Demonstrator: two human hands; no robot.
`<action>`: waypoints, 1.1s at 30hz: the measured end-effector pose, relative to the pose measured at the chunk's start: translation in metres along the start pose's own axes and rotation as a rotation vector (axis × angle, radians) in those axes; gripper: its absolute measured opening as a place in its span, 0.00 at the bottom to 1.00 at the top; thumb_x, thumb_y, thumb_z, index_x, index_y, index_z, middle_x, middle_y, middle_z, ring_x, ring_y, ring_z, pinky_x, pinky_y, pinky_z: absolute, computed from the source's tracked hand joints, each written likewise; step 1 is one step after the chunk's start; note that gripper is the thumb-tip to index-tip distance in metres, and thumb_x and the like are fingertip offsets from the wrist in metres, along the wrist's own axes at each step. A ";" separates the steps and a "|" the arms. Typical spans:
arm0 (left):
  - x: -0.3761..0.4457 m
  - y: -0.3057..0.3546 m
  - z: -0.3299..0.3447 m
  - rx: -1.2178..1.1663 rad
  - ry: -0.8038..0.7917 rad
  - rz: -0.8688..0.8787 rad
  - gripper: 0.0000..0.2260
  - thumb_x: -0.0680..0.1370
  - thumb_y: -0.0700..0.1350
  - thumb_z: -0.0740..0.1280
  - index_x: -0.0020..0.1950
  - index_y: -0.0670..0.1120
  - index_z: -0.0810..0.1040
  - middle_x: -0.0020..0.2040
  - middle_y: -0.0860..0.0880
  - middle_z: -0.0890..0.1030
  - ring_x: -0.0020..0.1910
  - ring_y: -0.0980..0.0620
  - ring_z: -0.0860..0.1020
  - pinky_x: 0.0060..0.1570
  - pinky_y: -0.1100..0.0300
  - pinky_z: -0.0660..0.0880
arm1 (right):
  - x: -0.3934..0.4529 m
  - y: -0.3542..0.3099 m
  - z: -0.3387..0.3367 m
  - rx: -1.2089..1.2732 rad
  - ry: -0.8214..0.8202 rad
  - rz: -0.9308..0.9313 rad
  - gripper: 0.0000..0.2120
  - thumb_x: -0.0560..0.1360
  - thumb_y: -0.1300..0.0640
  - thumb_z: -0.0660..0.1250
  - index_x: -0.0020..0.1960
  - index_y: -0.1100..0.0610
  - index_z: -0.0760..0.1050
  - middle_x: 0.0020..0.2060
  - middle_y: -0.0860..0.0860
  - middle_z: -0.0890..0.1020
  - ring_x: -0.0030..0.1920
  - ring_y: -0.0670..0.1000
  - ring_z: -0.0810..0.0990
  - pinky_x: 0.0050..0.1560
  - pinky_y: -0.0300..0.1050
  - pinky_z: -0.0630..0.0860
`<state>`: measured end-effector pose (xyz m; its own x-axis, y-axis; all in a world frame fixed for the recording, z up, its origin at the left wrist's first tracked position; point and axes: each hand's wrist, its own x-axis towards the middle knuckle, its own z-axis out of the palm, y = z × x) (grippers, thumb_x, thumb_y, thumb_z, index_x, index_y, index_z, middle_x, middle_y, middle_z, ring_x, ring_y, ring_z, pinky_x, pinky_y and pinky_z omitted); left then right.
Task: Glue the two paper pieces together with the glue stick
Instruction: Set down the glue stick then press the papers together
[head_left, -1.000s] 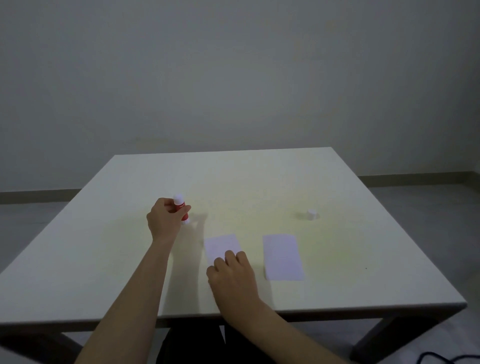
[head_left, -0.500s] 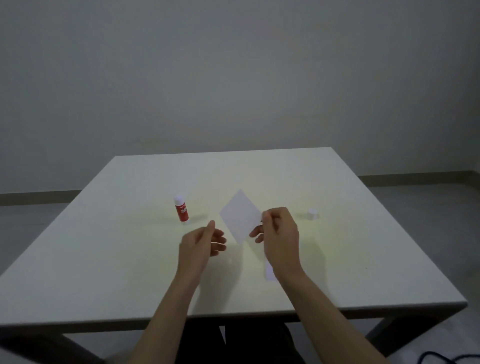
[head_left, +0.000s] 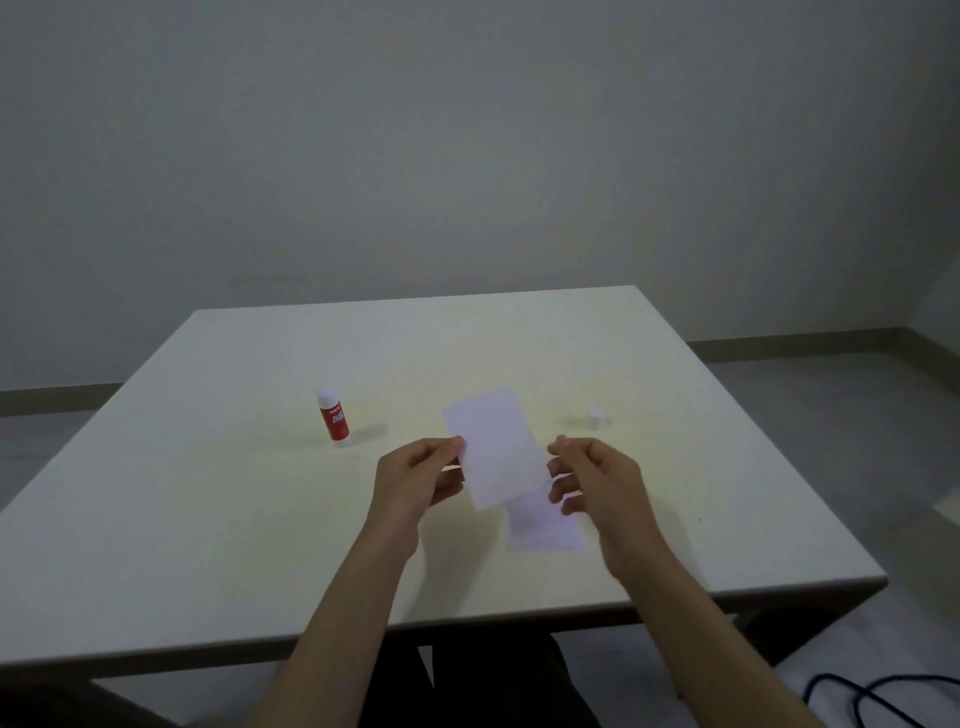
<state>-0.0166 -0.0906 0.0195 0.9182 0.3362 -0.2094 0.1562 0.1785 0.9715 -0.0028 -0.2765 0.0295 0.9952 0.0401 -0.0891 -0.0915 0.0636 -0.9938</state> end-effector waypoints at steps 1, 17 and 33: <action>0.001 0.001 0.003 0.035 -0.022 0.009 0.06 0.74 0.42 0.70 0.39 0.44 0.83 0.37 0.50 0.86 0.35 0.52 0.83 0.42 0.61 0.80 | 0.004 -0.004 -0.007 -0.047 -0.016 -0.015 0.08 0.75 0.59 0.66 0.38 0.58 0.80 0.28 0.50 0.81 0.25 0.49 0.75 0.25 0.39 0.70; 0.011 -0.022 0.027 0.557 -0.030 0.066 0.06 0.66 0.46 0.77 0.31 0.47 0.83 0.31 0.51 0.85 0.30 0.56 0.83 0.40 0.63 0.76 | 0.024 0.023 -0.033 -0.387 -0.009 0.111 0.13 0.71 0.66 0.68 0.28 0.59 0.77 0.21 0.54 0.76 0.15 0.44 0.67 0.17 0.33 0.61; 0.016 -0.029 0.028 0.659 -0.038 0.101 0.06 0.66 0.46 0.76 0.31 0.48 0.83 0.26 0.54 0.82 0.25 0.61 0.78 0.36 0.63 0.74 | 0.031 0.035 -0.032 -0.612 -0.024 0.015 0.09 0.69 0.66 0.67 0.31 0.62 0.77 0.18 0.53 0.76 0.13 0.42 0.67 0.15 0.31 0.63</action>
<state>0.0033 -0.1162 -0.0086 0.9503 0.2869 -0.1211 0.2472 -0.4585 0.8536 0.0259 -0.3048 -0.0100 0.9922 0.0598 -0.1093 -0.0624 -0.5212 -0.8511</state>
